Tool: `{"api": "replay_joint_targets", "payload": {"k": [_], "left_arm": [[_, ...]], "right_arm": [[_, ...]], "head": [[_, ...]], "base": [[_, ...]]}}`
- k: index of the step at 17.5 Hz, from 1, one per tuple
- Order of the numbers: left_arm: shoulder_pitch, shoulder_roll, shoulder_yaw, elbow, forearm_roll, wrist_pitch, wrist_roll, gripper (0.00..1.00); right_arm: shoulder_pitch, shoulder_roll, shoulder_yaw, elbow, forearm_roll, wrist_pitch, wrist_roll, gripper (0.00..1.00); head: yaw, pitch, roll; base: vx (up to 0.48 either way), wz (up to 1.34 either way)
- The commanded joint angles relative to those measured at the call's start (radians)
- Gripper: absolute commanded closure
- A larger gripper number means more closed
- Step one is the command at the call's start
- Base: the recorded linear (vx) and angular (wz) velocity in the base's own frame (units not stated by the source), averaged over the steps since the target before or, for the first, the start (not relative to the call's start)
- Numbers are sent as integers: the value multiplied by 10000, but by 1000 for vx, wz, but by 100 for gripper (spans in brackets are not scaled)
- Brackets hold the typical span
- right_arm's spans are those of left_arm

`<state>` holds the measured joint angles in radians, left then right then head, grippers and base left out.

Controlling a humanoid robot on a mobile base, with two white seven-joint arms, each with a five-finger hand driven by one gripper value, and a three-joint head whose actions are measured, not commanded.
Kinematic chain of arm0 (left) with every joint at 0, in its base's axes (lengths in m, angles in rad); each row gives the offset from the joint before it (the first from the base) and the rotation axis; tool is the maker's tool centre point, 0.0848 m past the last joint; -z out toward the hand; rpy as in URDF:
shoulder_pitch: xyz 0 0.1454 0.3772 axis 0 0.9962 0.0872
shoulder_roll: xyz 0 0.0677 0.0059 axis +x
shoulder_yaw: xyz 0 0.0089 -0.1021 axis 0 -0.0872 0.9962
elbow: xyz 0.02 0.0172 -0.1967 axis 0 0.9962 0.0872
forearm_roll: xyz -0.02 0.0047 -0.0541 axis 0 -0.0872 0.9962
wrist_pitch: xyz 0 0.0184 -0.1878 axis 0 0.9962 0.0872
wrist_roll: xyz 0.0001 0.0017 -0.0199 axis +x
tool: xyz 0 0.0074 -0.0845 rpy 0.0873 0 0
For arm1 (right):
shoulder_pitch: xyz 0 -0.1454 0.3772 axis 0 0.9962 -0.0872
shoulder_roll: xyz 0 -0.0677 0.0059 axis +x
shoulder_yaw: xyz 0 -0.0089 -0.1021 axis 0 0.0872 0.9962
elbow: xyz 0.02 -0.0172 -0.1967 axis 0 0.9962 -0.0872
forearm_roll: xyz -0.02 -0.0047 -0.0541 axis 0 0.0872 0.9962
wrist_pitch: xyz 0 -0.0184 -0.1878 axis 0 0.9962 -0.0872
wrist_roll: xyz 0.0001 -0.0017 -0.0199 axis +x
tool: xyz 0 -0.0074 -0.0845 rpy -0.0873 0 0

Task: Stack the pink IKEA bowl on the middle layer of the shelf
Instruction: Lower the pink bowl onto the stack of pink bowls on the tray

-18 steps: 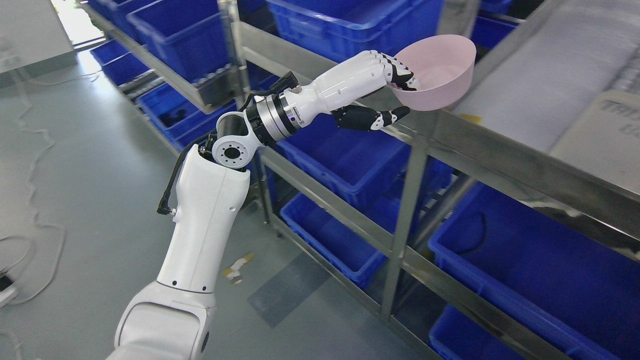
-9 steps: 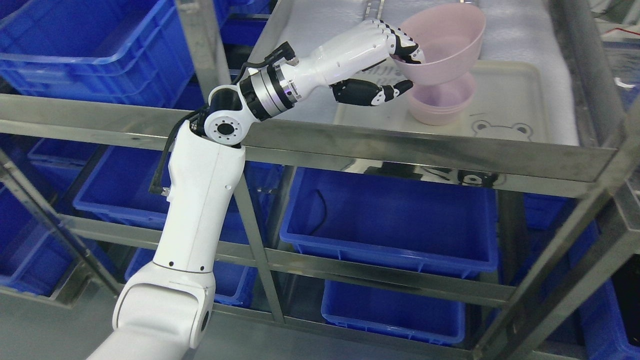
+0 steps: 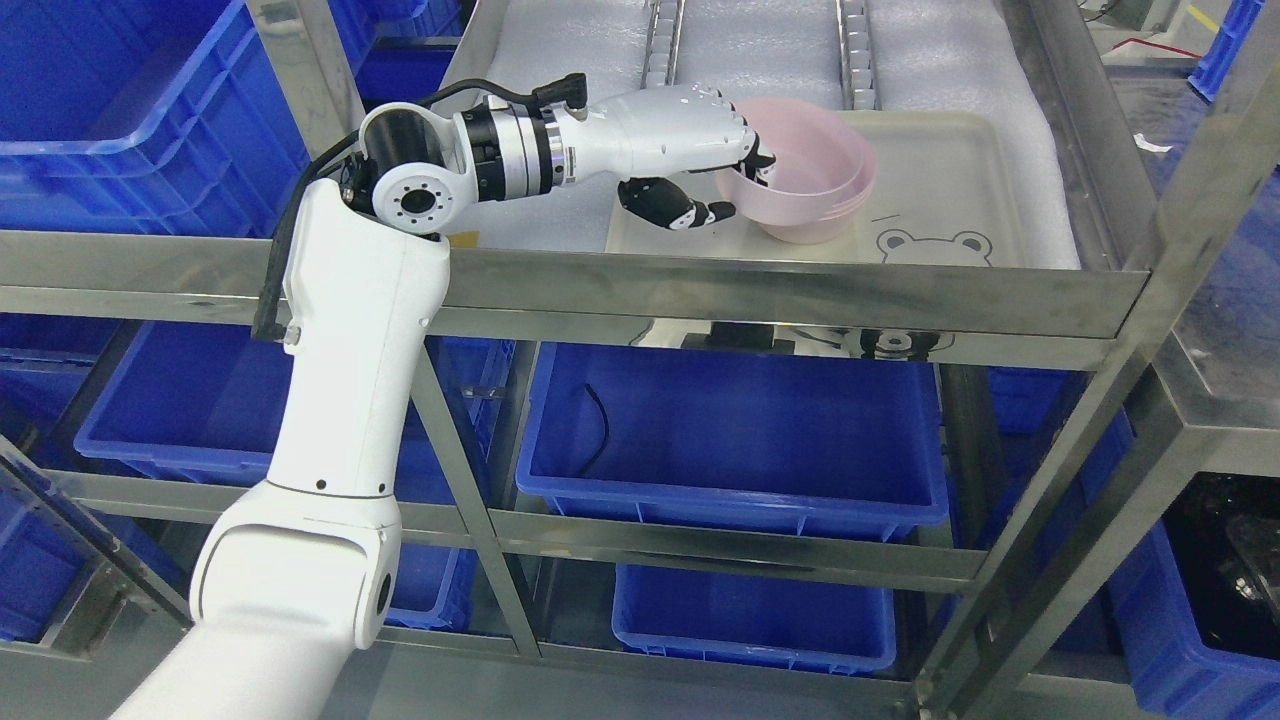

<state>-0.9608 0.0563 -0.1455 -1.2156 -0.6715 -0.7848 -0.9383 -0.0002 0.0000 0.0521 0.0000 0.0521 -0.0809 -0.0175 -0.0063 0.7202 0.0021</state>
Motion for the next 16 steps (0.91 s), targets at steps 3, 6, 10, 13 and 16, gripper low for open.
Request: {"api": "replay_joint_targets", "payload": {"k": [3,6,10,13,16], "left_arm": [[-547,-223,228,848,-830,-6,1191,98],[-378,-388,-154,1293,-1490,-6,1589,98],[-378,-388,-785,1817,-2148,-6,1943,98],[-378,-388,-861,1984,-2197,-6,2859,97],[-348,-388,-1122,1970,-2228,-6,2941,97]], "right_arm": [[32,-175,0,-175,0,-4,-9,0],[33,-175,0,-175,0,-4,-9,0],[32,-175,0,-175,0,-4,-9,0],[32,-175,0,-175,0,-4,-9,0],[32,-175,0,-175,0,-4,-9,0]], "head": [[0,0,0],[0,-2,0],[0,-2,0],[0,-1,0],[0,-2,0]], "base": [[20,31],[24,-73],[18,-78],[30,-27],[23,-119]]}}
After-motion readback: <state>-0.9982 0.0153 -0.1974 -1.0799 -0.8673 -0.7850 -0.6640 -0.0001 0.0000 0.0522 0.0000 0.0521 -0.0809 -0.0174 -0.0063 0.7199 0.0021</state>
